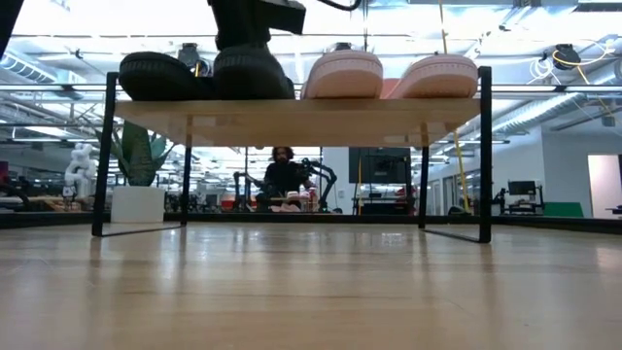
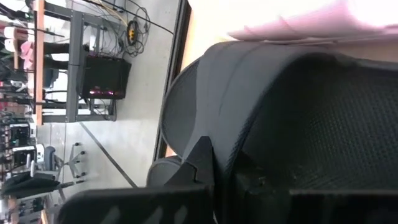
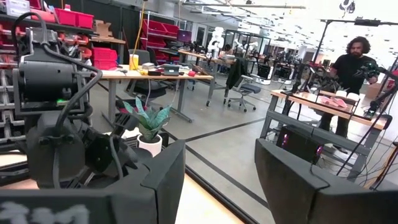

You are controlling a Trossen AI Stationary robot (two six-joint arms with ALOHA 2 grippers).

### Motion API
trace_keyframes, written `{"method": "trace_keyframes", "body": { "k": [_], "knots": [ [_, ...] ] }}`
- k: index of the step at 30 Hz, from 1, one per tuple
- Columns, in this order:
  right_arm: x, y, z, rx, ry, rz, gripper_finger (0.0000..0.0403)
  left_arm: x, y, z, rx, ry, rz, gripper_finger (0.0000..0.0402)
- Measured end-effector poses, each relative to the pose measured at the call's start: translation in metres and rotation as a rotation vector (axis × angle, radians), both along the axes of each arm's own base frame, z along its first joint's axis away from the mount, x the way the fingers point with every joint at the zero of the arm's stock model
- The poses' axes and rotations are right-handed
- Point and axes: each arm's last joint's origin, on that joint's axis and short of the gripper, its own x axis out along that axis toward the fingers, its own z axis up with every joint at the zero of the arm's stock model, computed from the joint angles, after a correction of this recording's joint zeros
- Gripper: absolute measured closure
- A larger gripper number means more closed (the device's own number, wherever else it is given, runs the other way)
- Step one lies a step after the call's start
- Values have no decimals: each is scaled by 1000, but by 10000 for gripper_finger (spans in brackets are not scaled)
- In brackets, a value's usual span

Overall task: Pick and place slides into the shelf
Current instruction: Put the black slipper on the shelf

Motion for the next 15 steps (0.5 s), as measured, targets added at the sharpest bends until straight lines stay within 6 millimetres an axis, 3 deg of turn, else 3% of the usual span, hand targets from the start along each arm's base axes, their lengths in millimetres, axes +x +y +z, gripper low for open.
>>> {"method": "trace_keyframes", "body": {
  "k": [4, 15],
  "knots": [
    [0, 0, 0, 0, 0, 0, 220, -1, -1, -9, -4, 6, -3, 401],
    [0, 0, 0, 0, 0, 0, 220, 1, -1, -10, 0, -5, -4, 395]
  ]
}}
